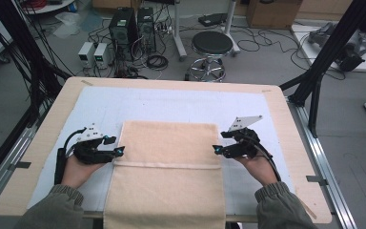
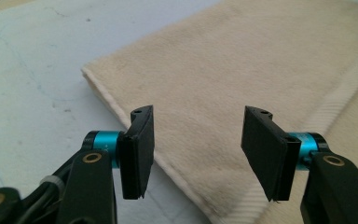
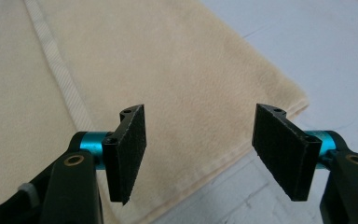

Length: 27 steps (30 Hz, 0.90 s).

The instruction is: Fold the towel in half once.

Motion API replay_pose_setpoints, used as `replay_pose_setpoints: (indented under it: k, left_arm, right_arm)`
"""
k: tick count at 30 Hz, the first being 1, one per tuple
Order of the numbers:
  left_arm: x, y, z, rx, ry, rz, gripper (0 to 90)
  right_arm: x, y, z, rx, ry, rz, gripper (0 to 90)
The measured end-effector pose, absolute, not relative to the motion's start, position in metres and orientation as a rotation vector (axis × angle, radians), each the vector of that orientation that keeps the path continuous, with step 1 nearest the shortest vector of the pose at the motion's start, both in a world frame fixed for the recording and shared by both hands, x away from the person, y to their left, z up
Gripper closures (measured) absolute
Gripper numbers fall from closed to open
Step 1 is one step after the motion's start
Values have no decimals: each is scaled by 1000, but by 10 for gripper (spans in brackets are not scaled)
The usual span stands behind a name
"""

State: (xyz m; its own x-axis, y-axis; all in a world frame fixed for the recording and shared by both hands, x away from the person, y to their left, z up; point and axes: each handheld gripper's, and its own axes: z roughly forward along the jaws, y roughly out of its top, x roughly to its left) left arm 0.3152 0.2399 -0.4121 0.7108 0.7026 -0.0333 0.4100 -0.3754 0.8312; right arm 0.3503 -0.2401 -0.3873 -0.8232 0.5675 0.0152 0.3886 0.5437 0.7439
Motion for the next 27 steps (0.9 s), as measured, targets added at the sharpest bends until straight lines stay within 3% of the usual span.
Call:
replay_pose_setpoints:
  k: [6, 11, 21, 27]
  left_arm:
    - [302, 233, -417, 2064, 809, 399, 424]
    - [296, 228, -424, 2114, 783, 396, 447]
    - [301, 220, -438, 2165, 758, 365, 623]
    - [299, 215, -438, 2177, 740, 400, 765]
  right_arm:
    - [338, -241, -403, 797, 2569, 1142, 345]
    - [330, -235, -413, 752, 2610, 1151, 427]
    - [333, -225, -434, 715, 2674, 1102, 562]
    - [333, -223, -435, 669, 2692, 1113, 748]
